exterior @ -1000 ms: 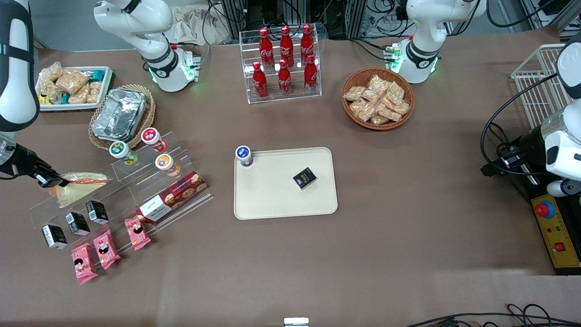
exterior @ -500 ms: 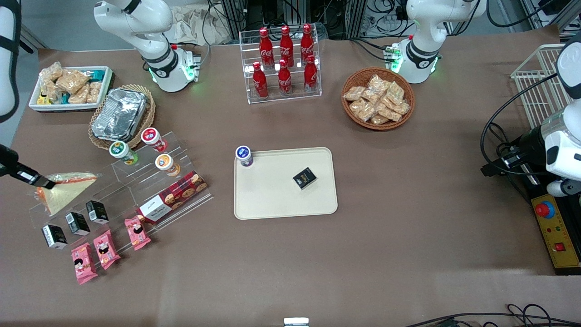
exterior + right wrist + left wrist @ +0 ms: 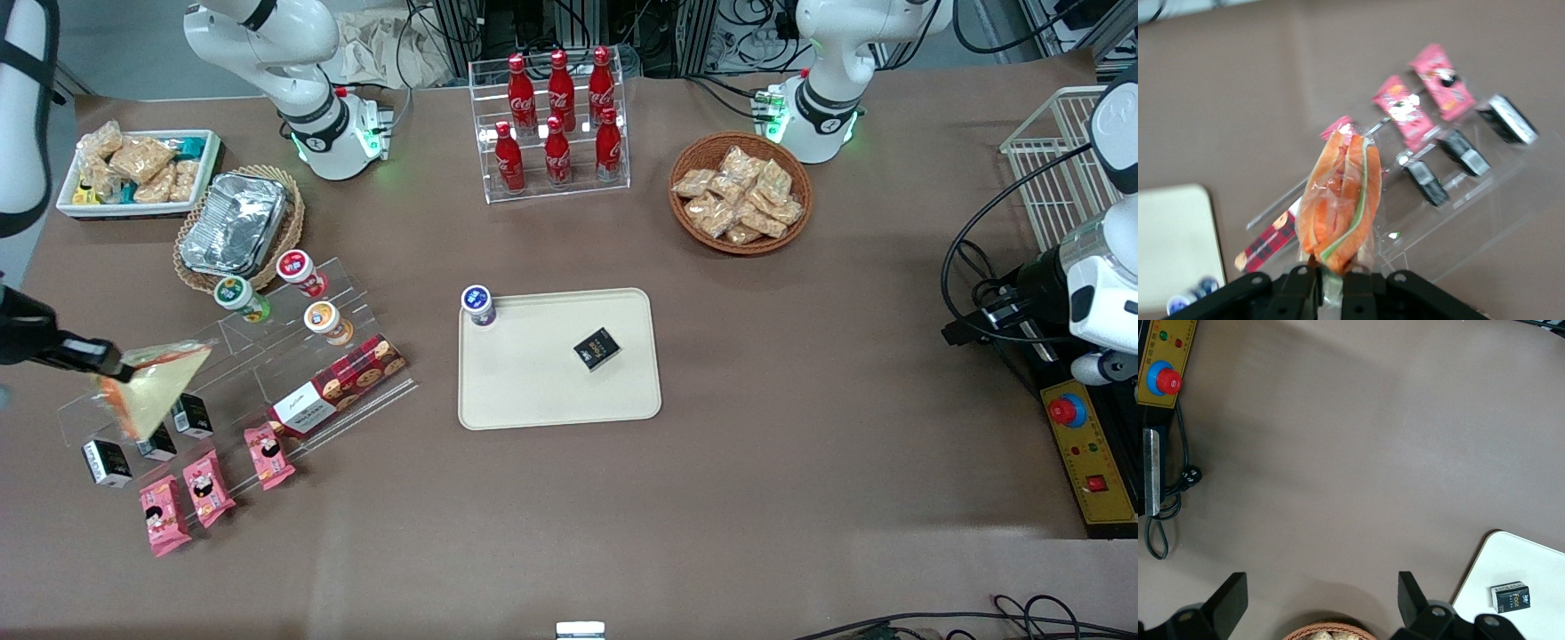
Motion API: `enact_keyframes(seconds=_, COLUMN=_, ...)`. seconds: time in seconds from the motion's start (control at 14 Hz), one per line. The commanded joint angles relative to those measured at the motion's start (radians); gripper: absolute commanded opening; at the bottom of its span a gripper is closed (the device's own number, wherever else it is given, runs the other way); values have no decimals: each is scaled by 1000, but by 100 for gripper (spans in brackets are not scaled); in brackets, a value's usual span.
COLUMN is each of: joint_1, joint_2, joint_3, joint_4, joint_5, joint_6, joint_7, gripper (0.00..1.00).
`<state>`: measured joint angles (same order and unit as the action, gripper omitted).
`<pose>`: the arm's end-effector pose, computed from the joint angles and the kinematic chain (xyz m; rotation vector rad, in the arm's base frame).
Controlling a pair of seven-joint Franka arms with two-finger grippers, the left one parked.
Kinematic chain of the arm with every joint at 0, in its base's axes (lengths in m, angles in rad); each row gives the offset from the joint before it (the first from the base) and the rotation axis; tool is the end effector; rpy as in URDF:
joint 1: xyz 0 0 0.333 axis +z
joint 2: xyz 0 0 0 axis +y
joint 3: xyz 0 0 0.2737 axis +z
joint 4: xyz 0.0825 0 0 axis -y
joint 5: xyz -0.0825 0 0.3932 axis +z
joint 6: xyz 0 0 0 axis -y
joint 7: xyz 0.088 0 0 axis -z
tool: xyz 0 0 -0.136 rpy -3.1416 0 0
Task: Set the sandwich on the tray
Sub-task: 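Carry the sandwich over the cream tray with the right gripper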
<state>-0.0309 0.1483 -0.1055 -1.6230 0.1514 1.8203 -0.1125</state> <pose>0.6154 -0.0649 0.4640 -3.0139 0.0846 -0.0995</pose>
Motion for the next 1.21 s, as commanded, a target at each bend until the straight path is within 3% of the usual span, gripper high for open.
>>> enact_keyframes(seconds=0.0, joint_1=50, joint_2=17, joint_3=49, joint_4=37, joint_5=19, joint_6=-36, joint_7=-127, gripper=4)
enact_keyframes(seconds=0.21, joint_1=237, joint_2=19, joint_3=47, joint_4=38, joint_5=-15, joint_6=-24, joint_7=-174, gripper=4)
enact_keyframes(seconds=0.36, joint_1=369, joint_2=24, joint_3=50, joint_4=38, joint_5=-128, joint_6=11, joint_7=-177, gripper=4)
enact_keyframes(seconds=0.64, joint_1=589, joint_2=79, joint_3=50, joint_4=37, joint_5=-234, joint_6=103, joint_7=-214, gripper=4)
enact_keyframes(seconds=0.93, joint_1=741, joint_2=198, joint_3=50, joint_4=25, joint_5=-367, joint_6=227, joint_7=-240, gripper=5)
enact_keyframes(seconds=1.14, joint_1=781, joint_2=327, joint_3=52, joint_4=22, joint_5=-383, joint_6=351, joint_7=-248, gripper=5)
